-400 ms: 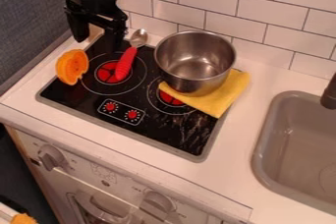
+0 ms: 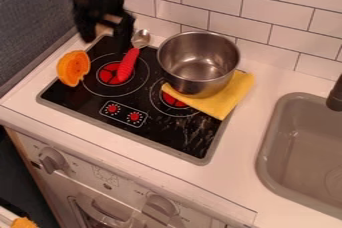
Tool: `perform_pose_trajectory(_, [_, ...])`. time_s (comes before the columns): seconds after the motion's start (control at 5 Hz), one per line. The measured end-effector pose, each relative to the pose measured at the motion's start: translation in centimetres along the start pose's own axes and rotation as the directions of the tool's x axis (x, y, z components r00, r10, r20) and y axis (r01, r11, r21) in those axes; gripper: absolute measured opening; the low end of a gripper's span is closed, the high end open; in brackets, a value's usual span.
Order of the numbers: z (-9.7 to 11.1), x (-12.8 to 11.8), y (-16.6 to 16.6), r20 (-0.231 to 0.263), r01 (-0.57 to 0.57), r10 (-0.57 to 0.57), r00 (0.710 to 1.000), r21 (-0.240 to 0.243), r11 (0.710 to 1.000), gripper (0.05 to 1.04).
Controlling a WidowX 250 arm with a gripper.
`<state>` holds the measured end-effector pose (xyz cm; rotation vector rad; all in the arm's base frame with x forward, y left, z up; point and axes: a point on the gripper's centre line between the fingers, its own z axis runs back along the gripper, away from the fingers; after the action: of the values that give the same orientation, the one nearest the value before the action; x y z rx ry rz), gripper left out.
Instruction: Move the silver pot to the lower right side of the stove
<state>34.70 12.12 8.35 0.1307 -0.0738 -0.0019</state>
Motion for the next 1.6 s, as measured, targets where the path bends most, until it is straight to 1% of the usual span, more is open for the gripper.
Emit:
perform_pose_trajectory(0.2, [0.8, 2.5, -2.3, 0.015, 0.044, -0.043, 0.999, -0.025, 0.999, 1.0])
perform_pose_trajectory(0.4, [-0.7, 3.9, -4.8, 0.001, 0.096, -0.096, 0.995, -0.079, 0.992, 1.0])
perform_pose_trajectory(0.6, [-4.2, 4.2, -7.1, -0.076, 0.134, -0.144, 0.987, -0.129, 0.983, 0.943])
perform_pose_trajectory(0.8, [-6.0, 3.7, -7.6, -0.119, 0.132, -0.15, 0.981, -0.152, 0.98, 0.762])
perform_pose_trajectory(1.0, [-6.0, 3.3, -6.7, -0.12, 0.1, -0.123, 0.985, -0.186, 0.978, 0.428])
perform_pose_trajectory(1.2, [-3.1, 3.2, -6.0, -0.043, 0.095, -0.106, 0.993, -0.2, 0.975, 0.195])
perform_pose_trajectory(1.4, [-0.5, 2.4, -6.0, 0.016, 0.124, -0.123, 0.992, -0.207, 0.971, 0.09])
perform_pose_trajectory(1.6, [3.8, 0.5, -6.0, 0.121, 0.172, -0.151, 0.981, -0.195, 0.966, 0.074])
